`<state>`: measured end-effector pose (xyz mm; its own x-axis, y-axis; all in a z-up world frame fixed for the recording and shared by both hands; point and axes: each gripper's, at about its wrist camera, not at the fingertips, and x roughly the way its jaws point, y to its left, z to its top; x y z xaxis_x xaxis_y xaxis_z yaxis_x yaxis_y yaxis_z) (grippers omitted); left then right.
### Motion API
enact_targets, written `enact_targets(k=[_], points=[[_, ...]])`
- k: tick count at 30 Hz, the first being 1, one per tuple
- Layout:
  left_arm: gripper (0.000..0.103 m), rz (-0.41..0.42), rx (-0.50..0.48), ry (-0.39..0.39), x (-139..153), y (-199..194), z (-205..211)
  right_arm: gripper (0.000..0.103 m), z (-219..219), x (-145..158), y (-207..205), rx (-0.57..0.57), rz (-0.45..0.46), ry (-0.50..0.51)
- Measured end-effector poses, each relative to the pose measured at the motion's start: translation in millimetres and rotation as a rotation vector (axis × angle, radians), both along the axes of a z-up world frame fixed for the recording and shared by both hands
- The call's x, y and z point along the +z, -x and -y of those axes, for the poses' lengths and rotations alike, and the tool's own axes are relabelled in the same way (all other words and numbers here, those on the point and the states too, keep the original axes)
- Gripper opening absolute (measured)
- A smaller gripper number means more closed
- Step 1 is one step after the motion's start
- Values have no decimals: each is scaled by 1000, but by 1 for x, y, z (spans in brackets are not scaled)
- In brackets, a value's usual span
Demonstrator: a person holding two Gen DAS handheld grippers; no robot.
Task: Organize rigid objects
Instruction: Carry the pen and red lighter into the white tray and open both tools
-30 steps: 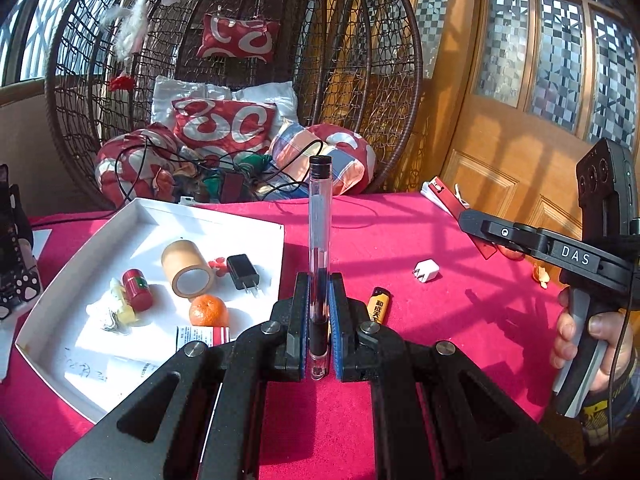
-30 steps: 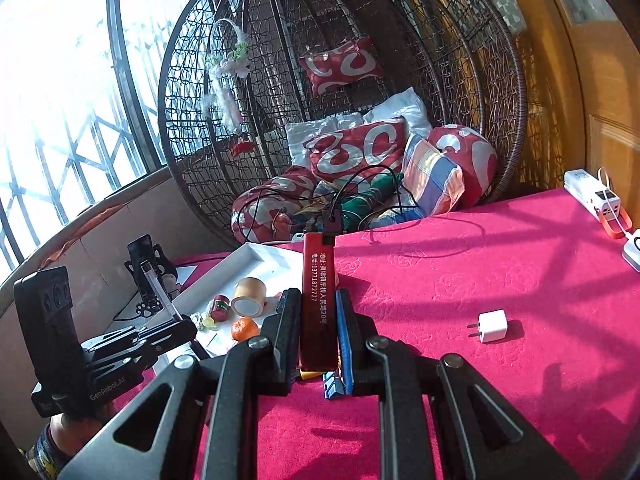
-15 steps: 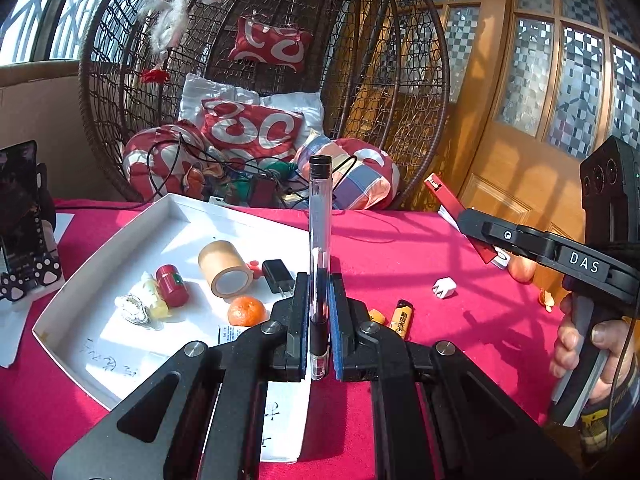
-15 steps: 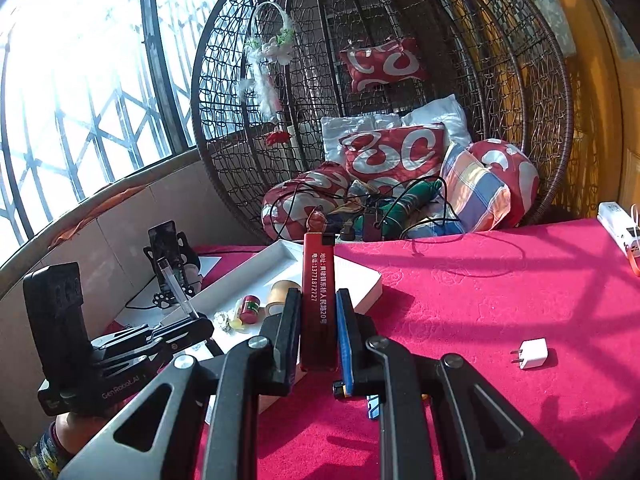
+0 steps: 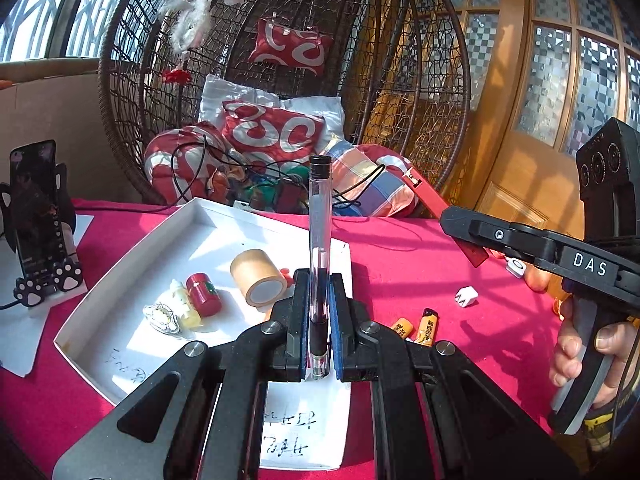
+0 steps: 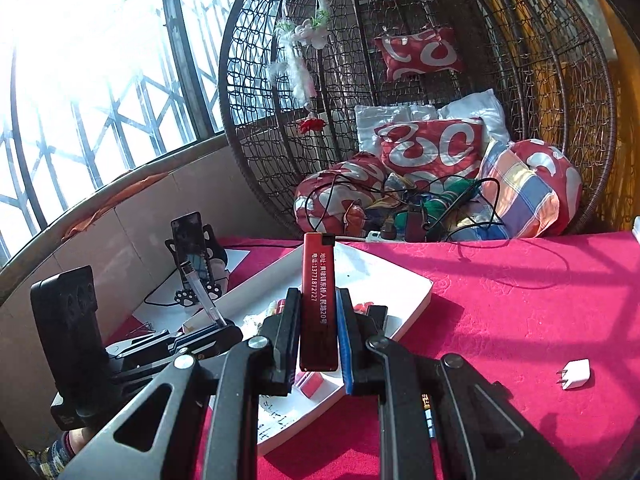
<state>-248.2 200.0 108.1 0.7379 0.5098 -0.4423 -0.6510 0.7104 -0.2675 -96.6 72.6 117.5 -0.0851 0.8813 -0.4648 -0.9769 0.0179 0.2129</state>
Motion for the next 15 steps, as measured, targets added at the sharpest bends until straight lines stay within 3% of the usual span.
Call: enact_targets(k=[7, 15], points=[[8, -14, 82, 41, 3, 12, -57, 16, -30, -13, 12, 40, -27, 57], [8, -69, 136, 128, -36, -3, -85, 16, -74, -53, 15, 4, -83, 158]])
